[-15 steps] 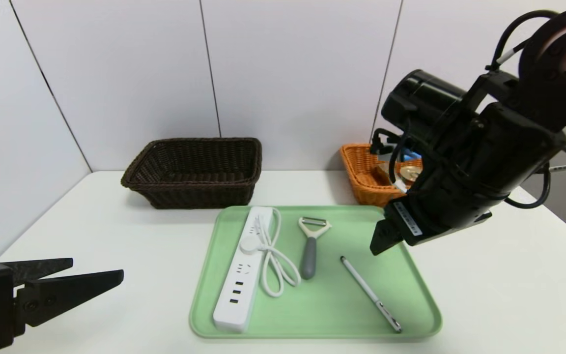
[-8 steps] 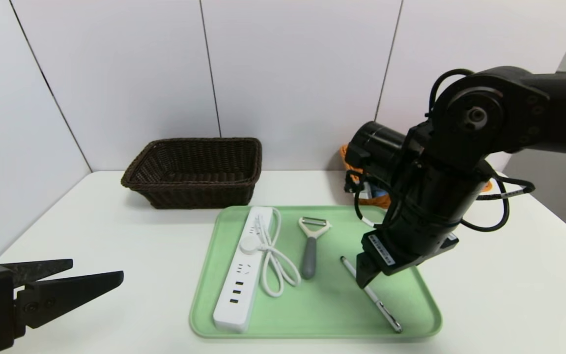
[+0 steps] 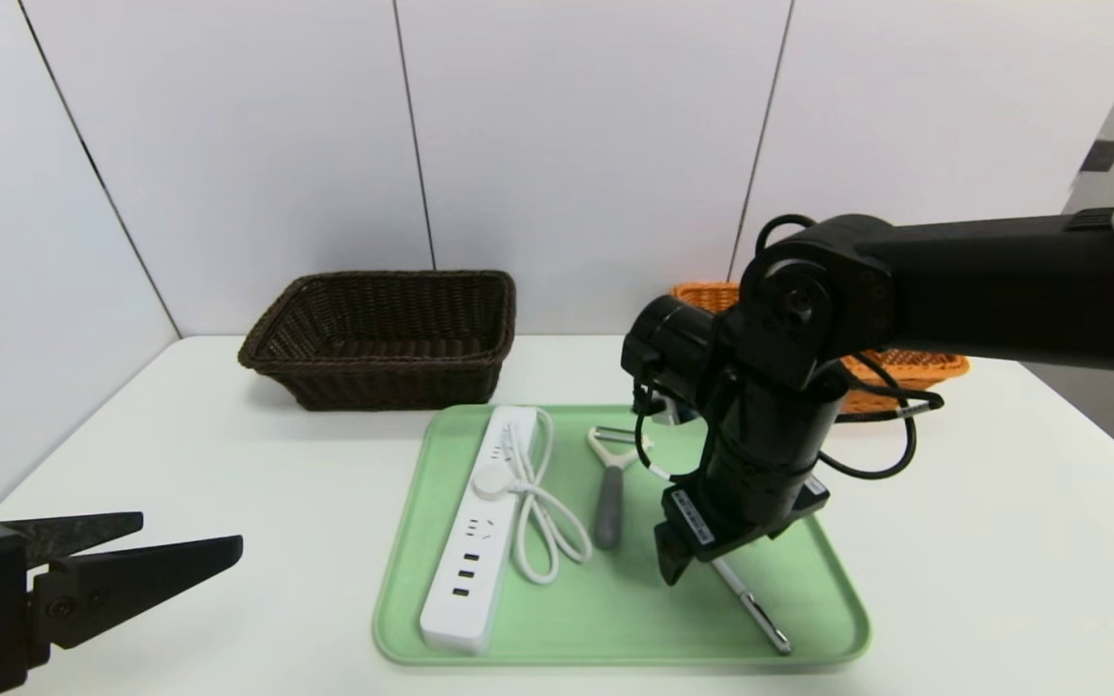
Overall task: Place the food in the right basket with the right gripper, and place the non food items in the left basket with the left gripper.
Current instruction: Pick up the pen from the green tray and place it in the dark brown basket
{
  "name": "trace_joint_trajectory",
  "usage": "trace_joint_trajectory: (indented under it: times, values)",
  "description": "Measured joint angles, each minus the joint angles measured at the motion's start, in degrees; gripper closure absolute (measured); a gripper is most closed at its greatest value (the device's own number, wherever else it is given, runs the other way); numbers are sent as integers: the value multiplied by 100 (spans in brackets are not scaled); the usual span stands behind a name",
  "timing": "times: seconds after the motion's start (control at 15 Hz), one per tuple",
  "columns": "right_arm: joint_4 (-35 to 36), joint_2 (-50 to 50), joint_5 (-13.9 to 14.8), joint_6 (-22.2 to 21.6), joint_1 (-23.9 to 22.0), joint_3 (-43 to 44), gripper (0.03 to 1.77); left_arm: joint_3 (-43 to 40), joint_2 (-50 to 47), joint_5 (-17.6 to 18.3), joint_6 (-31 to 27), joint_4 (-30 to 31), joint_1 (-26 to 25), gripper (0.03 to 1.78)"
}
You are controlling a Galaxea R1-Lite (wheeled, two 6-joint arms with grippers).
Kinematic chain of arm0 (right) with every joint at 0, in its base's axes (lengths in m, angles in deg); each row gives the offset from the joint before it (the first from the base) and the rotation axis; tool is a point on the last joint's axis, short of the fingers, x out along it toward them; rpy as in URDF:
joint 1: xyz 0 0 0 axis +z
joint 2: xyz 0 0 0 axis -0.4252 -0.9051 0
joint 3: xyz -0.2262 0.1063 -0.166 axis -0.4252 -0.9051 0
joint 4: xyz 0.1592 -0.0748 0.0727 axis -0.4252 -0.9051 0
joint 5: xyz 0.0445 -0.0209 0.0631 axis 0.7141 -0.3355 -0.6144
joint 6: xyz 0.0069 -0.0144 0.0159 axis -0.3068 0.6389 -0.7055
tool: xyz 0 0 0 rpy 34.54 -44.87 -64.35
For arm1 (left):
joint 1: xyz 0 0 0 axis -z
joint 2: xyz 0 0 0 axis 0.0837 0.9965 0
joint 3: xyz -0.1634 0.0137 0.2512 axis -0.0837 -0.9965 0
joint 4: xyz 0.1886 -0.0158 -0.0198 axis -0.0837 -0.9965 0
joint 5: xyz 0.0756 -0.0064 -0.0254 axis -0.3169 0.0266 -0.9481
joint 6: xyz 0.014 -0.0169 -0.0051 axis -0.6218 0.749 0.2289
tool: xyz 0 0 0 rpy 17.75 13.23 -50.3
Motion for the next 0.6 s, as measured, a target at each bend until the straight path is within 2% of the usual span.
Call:
trace_joint_trajectory:
  times: [0.6]
  values:
    - [15,-223,-7,-24,0,0,10,-1,-12,-12,9,-11,-9,12]
